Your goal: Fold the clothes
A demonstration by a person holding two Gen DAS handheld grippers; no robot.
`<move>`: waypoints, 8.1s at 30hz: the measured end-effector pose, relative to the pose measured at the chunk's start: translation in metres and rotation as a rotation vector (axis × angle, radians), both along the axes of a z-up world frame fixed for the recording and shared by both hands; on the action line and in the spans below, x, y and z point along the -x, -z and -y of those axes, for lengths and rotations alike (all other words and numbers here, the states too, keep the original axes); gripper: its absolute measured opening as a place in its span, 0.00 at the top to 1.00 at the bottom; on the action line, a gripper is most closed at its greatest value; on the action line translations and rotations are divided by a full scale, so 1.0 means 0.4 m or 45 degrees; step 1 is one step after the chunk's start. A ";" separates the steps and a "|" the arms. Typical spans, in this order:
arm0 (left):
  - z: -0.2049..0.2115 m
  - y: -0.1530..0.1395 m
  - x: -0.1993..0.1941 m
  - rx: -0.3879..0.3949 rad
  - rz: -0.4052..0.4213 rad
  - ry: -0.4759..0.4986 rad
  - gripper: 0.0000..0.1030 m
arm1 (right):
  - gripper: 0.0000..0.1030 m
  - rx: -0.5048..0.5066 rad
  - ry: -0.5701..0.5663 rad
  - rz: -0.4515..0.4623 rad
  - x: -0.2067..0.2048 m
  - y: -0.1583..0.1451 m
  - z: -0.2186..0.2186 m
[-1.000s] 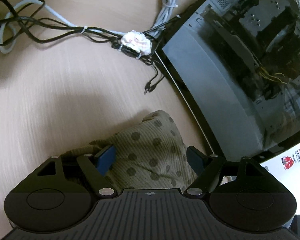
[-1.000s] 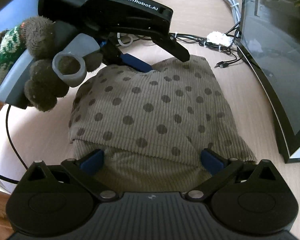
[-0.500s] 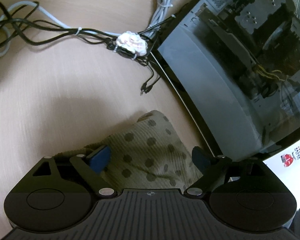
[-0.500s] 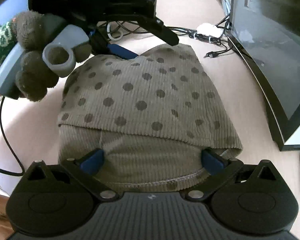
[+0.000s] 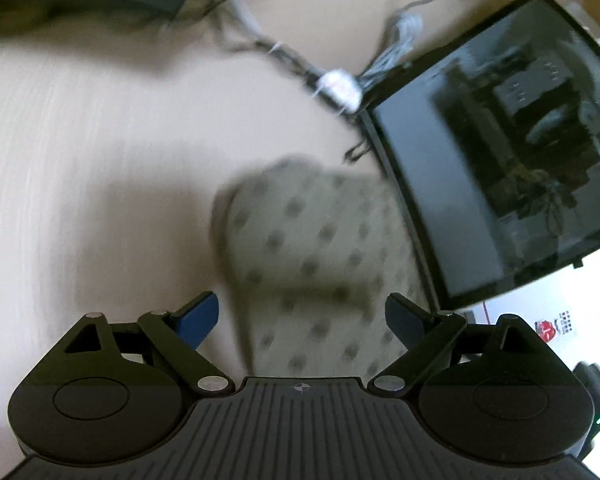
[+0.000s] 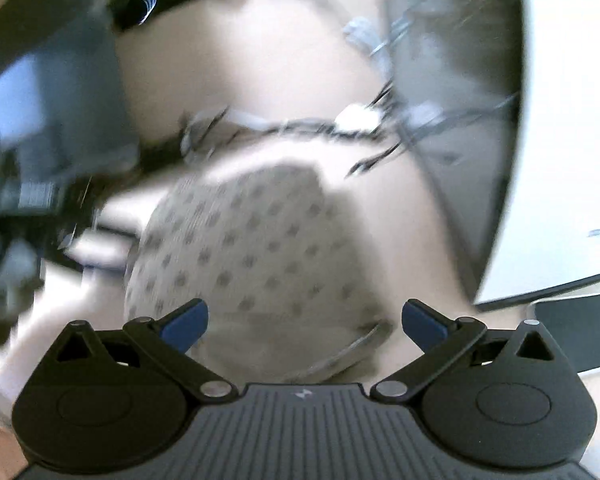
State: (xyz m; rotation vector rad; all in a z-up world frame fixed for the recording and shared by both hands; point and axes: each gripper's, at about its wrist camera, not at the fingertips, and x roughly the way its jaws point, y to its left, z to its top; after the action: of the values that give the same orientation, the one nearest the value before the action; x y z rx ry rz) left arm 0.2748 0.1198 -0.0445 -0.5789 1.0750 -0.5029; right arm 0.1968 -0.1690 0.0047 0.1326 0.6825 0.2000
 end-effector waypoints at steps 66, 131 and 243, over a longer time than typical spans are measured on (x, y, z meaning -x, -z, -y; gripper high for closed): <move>-0.048 -0.098 -0.005 -0.110 0.163 -0.073 0.16 | 0.43 -0.206 -0.202 -0.049 -0.211 0.064 -0.113; -0.305 0.005 0.213 0.104 0.036 -0.624 0.07 | 0.95 1.003 -1.187 0.393 -0.043 -0.018 -0.467; -0.379 -0.059 0.251 -0.194 0.209 -0.547 0.10 | 0.17 0.290 -0.615 0.056 -0.392 0.072 -0.796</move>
State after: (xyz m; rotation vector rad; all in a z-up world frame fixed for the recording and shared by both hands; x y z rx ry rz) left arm 0.1745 0.2712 -0.0210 -0.6022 0.7948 -0.0898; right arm 0.3537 0.1494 -0.0240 -0.2585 0.6804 0.5837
